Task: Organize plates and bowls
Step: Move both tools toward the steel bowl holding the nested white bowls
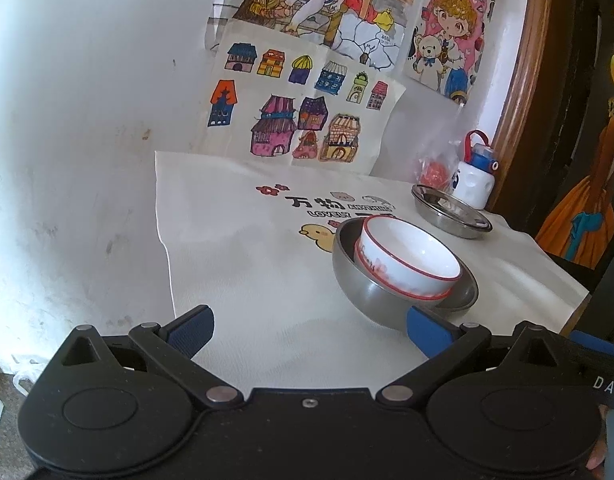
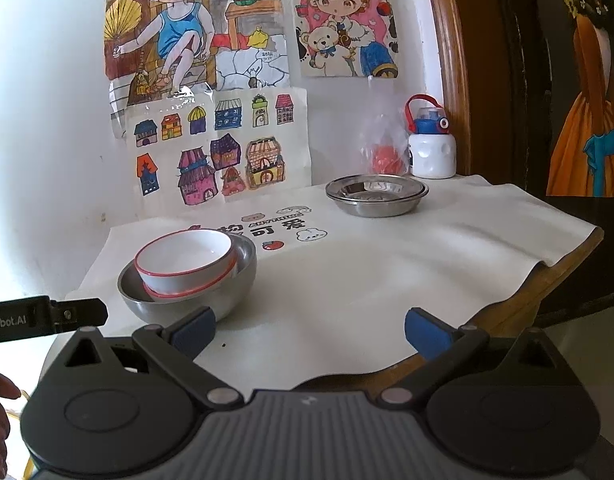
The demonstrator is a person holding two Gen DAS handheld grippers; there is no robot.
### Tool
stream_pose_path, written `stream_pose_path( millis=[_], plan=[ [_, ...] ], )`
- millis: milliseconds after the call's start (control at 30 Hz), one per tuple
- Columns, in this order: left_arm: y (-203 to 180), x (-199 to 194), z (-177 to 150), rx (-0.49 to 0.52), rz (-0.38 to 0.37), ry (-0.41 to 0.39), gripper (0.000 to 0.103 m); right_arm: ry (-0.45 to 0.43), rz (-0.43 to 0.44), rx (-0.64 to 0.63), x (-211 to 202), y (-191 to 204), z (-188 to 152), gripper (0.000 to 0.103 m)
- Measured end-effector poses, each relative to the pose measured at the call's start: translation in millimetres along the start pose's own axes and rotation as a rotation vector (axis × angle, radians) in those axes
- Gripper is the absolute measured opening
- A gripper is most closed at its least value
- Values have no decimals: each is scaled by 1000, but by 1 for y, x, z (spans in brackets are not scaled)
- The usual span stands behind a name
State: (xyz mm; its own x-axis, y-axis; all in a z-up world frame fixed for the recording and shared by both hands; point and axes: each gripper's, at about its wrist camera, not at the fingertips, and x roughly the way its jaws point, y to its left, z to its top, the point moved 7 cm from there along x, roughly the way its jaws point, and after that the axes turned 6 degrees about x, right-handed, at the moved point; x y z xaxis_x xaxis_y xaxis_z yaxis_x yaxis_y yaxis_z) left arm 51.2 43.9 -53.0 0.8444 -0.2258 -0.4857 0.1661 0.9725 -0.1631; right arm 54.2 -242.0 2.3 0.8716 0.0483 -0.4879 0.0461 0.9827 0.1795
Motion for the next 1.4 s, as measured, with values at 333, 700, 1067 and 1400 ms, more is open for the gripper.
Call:
stream_pose_path(
  millis=[333, 700, 1067, 1400],
  plan=[
    [3, 1, -3, -9, -4, -1, 102, 13, 18, 47, 2, -4, -3, 103],
    [6, 7, 11, -18, 9, -21, 102, 22, 32, 76, 19, -14, -1, 103],
    [1, 21, 22, 11, -19, -41, 102, 29, 65, 56, 38, -14, 7, 103],
    [7, 42, 34, 41, -42, -10, 102, 13, 130, -93, 52, 0, 32, 103]
  ],
)
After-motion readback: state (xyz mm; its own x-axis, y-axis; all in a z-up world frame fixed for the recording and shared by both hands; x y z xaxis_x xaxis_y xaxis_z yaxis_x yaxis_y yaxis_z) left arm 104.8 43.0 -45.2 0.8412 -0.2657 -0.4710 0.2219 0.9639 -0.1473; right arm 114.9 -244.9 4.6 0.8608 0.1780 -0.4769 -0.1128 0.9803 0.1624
